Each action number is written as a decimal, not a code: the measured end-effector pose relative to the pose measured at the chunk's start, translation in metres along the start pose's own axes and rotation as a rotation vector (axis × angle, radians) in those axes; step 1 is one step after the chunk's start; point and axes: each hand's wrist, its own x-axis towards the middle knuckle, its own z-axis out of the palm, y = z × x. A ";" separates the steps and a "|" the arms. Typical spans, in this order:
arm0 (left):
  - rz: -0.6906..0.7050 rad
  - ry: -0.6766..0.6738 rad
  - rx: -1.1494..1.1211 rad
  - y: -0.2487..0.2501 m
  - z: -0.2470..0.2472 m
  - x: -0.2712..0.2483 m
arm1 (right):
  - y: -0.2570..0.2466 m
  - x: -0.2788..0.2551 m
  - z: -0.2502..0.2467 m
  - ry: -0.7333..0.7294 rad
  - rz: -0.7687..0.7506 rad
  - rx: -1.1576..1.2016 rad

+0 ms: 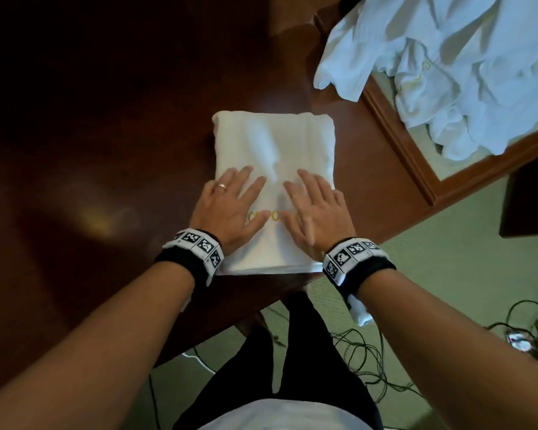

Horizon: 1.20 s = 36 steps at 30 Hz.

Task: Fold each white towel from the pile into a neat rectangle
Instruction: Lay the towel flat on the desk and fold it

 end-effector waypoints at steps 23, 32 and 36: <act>-0.784 -0.069 -0.170 -0.038 -0.043 0.085 | 0.071 0.127 -0.050 -0.185 0.493 0.440; -0.922 0.146 -0.352 -0.064 -0.036 0.061 | 0.097 0.122 -0.044 -0.091 0.545 0.399; -0.953 0.076 -0.366 -0.071 -0.047 0.056 | 0.103 0.121 -0.048 -0.183 0.541 0.361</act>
